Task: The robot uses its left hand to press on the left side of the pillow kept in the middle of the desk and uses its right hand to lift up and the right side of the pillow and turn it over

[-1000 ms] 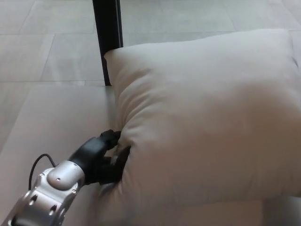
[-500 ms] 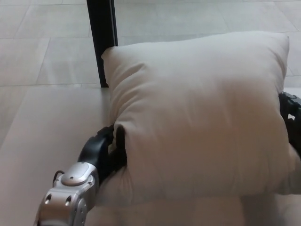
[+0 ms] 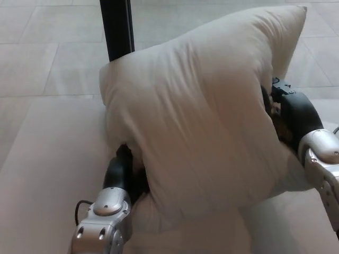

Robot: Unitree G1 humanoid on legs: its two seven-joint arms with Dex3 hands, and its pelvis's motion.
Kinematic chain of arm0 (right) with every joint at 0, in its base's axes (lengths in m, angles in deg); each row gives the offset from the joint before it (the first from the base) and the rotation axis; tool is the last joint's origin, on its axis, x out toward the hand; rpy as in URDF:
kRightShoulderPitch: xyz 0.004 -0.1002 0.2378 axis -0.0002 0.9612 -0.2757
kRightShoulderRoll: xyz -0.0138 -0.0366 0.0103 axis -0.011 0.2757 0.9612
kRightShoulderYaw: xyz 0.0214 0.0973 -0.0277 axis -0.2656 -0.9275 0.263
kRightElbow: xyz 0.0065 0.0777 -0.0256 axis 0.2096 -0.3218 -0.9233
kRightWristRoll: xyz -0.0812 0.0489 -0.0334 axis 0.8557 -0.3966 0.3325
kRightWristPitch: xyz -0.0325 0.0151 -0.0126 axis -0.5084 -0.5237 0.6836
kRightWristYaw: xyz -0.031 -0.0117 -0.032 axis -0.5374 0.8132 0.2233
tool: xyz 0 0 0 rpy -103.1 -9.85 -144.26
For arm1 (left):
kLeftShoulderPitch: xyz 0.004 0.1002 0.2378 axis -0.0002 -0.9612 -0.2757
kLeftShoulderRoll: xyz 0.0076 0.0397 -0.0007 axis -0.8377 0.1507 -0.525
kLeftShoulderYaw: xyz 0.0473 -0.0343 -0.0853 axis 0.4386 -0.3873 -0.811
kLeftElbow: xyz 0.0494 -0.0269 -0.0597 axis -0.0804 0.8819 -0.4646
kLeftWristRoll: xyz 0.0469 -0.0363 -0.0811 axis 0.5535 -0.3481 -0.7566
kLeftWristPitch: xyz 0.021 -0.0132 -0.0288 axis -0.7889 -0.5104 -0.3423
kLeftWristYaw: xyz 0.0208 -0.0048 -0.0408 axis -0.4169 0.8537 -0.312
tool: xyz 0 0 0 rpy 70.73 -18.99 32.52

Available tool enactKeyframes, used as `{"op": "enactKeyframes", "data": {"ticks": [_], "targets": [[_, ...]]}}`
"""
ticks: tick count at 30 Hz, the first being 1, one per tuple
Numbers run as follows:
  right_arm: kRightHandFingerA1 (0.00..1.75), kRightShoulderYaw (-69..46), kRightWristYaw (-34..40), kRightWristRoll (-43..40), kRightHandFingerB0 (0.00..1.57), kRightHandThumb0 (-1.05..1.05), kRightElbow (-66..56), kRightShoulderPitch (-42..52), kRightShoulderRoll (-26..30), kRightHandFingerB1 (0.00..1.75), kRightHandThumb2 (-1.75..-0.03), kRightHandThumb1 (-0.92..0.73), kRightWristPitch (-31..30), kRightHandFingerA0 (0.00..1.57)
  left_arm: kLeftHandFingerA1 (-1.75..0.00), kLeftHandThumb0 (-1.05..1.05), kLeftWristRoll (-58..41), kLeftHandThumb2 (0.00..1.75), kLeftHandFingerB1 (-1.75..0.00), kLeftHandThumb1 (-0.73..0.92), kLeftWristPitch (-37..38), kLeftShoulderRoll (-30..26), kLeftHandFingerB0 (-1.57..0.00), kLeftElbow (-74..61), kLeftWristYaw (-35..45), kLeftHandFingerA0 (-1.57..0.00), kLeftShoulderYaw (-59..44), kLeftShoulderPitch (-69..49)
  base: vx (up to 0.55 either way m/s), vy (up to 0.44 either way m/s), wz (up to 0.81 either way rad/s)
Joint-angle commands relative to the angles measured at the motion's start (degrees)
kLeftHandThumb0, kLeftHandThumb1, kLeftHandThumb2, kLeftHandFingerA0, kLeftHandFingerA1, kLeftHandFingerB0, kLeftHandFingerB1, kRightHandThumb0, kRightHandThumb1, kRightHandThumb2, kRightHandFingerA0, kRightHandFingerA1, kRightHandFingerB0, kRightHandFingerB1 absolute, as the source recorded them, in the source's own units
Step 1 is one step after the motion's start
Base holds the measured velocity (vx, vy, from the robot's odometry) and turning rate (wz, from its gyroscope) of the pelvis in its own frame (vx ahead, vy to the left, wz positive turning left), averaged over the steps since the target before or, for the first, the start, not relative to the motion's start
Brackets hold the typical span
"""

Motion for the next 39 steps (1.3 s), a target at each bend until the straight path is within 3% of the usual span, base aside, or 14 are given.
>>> {"op": "enactKeyframes", "data": {"ticks": [1,2,4,9,14,15,19,22,23,24,25,27,37,39], "targets": [[1.01,17.0,-8.8,4.2,0.17,-0.96,1.3,-1.2,-10.5,0.48,-1.04,-0.65,-0.5,0.45,-0.76,-0.73,4.6,0.76,0.00,0.92,0.7,5.1,0.00,9.5,4.5,-0.26,15.3,-1.0,0.00,0.000,0.00],[1.64,18.7,-9.1,5.1,0.25,-0.94,2.2,-0.8,-11.2,0.42,-0.67,-0.78,0.5,0.48,-0.59,-0.83,4.5,0.97,0.00,0.77,0.6,5.4,0.00,8.9,4.3,-0.07,15.5,-1.3,0.00,0.000,0.00],[0.75,21.1,-9.6,6.9,0.25,-0.98,4.4,-0.1,-12.0,0.47,-0.83,-0.64,2.7,0.34,-0.33,-0.90,5.9,1.15,-0.17,0.81,-1.2,4.9,0.00,7.3,3.8,0.00,17.7,-1.8,0.00,0.000,0.00],[1.23,26.6,-8.5,11.0,0.22,-0.99,8.4,2.3,-13.8,0.46,-0.66,-0.82,4.1,0.33,-0.39,-0.73,15.0,1.18,-0.33,0.85,1.9,0.2,-0.08,8.2,5.4,0.00,31.4,-2.7,0.00,0.000,0.00],[0.67,32.9,-9.2,13.2,0.17,-0.96,10.0,6.3,-16.0,0.54,-1.07,-0.64,5.5,0.30,-0.70,-1.00,4.8,1.09,0.00,0.79,8.3,10.9,0.00,12.6,2.9,-0.36,22.4,-10.2,0.00,0.000,0.00],[0.71,35.1,-9.4,13.8,0.22,-0.95,11.1,7.6,-17.3,0.46,-0.65,-0.82,5.8,0.35,-0.68,-1.01,3.3,1.09,0.00,0.79,8.2,13.9,0.00,14.0,1.6,-0.34,21.0,-11.5,0.00,0.000,0.00],[0.84,37.5,-9.5,14.7,0.19,-0.99,12.6,9.6,-18.1,0.52,-0.65,-0.83,8.3,0.31,-0.77,-0.83,3.7,0.65,0.00,0.83,13.2,15.0,0.00,17.0,1.7,-0.28,21.2,-13.5,0.00,0.000,0.00],[0.76,38.8,-10.7,15.1,0.21,-0.97,12.6,10.1,-17.8,0.50,-0.64,-0.82,8.3,0.33,-0.68,-0.91,3.9,1.06,-0.11,0.70,17.8,14.9,0.00,19.1,2.2,-0.25,21.2,-14.6,0.00,0.000,0.00],[0.71,38.9,-10.6,15.0,0.18,-0.93,12.8,10.6,-17.8,0.56,-1.05,-0.61,8.4,0.31,-0.74,-0.83,4.0,0.65,0.00,0.83,18.0,15.1,0.00,19.3,1.8,-0.27,21.1,-14.8,0.00,0.000,0.00],[0.79,39.4,-10.4,14.9,0.19,-0.95,12.6,11.3,-18.0,0.53,-0.64,-0.80,8.0,0.26,-0.75,-0.97,4.2,1.06,-0.05,0.75,18.3,14.9,0.00,19.0,1.3,-0.34,21.7,-15.6,0.00,0.000,0.00],[0.79,39.7,-10.6,14.6,0.19,-0.92,11.8,11.7,-17.9,0.54,-0.64,-0.80,7.2,0.25,-0.78,-0.83,4.4,0.65,0.00,0.82,18.8,14.8,0.00,19.3,1.2,-0.31,21.8,-15.8,0.00,0.000,0.00],[0.72,40.4,-11.4,14.3,0.18,-0.93,10.2,12.1,-17.3,0.58,-1.06,-0.62,6.6,0.31,-0.68,-0.93,4.5,1.05,-0.05,0.72,20.2,14.8,0.00,19.7,1.4,-0.32,22.4,-16.2,0.00,0.000,0.00],[0.75,44.0,-12.7,17.9,0.22,-0.96,11.0,11.2,-16.1,0.53,-0.65,-0.80,10.2,0.32,-0.61,-0.75,6.4,0.92,0.00,0.67,20.9,14.1,0.00,21.2,-0.2,-0.24,23.6,-15.7,0.00,0.000,0.00],[0.69,46.7,-14.0,20.1,0.16,-0.92,10.4,10.1,-14.9,0.55,-1.05,-0.61,9.4,0.26,-0.62,-0.78,7.6,0.94,0.00,0.68,22.6,13.2,0.00,21.8,0.2,-0.29,25.4,-15.9,0.00,0.000,0.00]]}}
